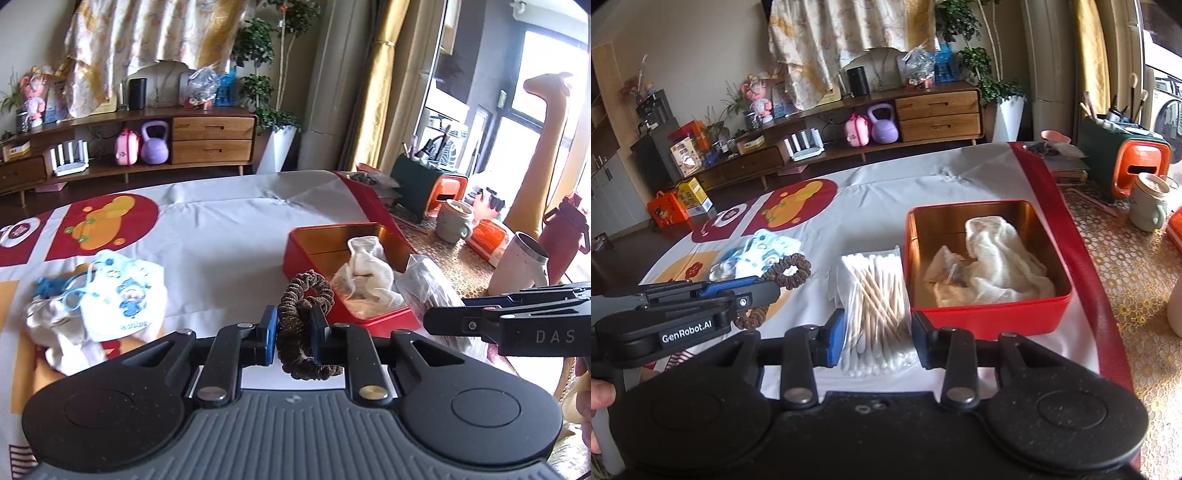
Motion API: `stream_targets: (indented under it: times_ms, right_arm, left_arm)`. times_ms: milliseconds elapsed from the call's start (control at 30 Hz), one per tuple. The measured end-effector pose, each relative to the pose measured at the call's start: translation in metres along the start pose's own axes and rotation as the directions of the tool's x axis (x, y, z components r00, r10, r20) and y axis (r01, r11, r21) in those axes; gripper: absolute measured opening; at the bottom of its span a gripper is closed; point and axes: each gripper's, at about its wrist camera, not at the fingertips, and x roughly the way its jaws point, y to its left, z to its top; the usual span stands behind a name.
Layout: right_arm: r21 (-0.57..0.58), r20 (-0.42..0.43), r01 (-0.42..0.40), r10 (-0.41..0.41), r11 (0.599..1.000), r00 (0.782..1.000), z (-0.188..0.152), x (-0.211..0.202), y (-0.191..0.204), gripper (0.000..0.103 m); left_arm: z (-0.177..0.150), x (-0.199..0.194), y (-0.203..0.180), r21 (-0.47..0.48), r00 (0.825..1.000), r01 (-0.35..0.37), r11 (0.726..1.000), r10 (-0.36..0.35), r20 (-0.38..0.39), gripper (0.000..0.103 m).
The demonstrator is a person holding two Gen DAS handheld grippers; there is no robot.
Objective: Organize soft objects
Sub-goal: 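Carry the swab pack with the right tool while the left tool carries the bracelet into the red tin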
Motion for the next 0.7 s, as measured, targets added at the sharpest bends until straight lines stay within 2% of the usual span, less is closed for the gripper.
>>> stream_targets:
  times_ms: [367, 700]
  right_arm:
    - [0.053, 0.024, 0.073, -0.074, 0.996, 0.997, 0.011, 0.000, -0.058, 0.037]
    - [0.091, 0.017, 0.125, -0.127, 0.988, 0.992, 0.024, 0.022, -0.099, 0.037]
  left_arm:
    - [0.021, 0.046, -0.052, 0.072, 0.999, 0.044, 0.996, -0.042, -0.034, 0.018]
    - [0.034, 0.097, -0.082, 0.123, 0.996, 0.044, 0.991, -0.034, -0.083, 0.018]
